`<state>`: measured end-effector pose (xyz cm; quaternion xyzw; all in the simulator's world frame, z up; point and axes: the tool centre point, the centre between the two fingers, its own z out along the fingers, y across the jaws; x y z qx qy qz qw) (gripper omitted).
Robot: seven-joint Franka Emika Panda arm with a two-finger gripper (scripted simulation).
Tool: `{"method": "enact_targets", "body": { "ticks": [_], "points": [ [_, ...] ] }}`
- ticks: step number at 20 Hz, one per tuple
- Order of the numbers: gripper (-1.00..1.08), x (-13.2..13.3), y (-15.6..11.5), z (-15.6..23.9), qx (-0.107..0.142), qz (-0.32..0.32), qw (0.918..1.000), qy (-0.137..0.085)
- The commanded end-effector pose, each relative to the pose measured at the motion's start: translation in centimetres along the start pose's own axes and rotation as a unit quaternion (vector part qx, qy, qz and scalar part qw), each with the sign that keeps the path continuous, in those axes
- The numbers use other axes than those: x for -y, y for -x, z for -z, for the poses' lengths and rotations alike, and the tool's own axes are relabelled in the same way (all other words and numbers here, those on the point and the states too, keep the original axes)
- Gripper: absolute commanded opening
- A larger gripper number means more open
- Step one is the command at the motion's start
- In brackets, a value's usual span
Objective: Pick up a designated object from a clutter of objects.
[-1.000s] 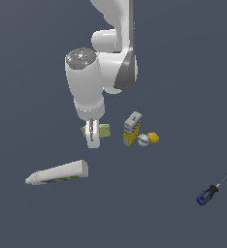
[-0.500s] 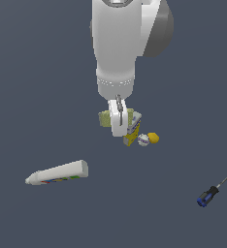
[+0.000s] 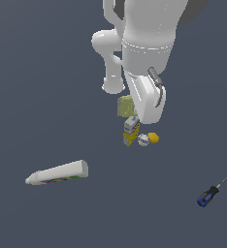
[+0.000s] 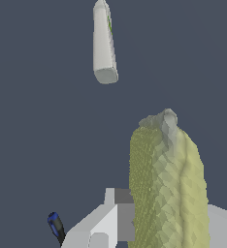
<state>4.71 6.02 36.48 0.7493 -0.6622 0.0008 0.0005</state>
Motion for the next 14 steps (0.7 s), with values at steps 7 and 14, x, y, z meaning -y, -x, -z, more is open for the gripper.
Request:
{"method": "enact_targets", "body": {
  "ticks": [7, 14],
  "points": [
    [-1.0, 0.9, 1.8, 2.4, 0.001, 0.0, 1.0, 0.0],
    [-1.0, 0.9, 1.8, 2.6, 0.001, 0.001, 1.0, 0.001]
  ]
}}
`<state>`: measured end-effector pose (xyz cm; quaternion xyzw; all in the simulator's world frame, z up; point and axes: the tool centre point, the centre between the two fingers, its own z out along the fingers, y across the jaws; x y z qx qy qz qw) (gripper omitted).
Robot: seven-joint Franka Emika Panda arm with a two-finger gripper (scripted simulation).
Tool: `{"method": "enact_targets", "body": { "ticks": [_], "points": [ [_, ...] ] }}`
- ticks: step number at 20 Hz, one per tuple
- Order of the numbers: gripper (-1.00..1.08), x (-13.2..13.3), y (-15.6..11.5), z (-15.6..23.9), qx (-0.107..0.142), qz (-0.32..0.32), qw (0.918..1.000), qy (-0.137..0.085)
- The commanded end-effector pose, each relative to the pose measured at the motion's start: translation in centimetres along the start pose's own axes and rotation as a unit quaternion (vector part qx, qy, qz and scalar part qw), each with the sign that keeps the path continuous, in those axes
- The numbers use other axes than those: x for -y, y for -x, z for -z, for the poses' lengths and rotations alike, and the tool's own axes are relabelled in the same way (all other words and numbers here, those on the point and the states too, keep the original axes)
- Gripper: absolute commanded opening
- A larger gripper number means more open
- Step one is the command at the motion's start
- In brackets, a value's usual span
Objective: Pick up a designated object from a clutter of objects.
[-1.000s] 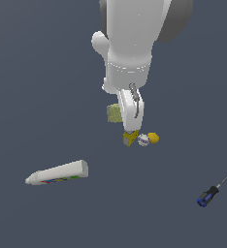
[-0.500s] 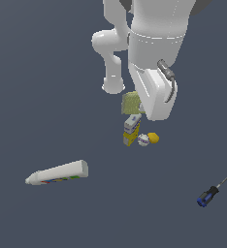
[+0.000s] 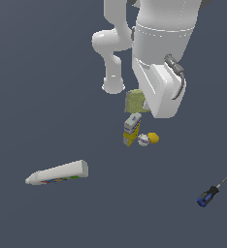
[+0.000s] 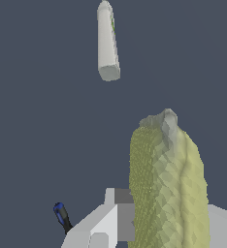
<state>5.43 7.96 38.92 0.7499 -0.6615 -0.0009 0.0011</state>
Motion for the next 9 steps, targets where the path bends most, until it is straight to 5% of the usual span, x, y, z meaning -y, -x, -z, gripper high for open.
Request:
{"method": "enact_targets", "body": {
  "ticks": [1, 9],
  "points": [
    [-1.0, -0.1, -0.2, 0.4, 0.0, 0.0, 1.0, -0.001],
    [-1.0, -0.9, -1.2, 2.4, 0.0, 0.0, 1.0, -0.001]
  ]
}}
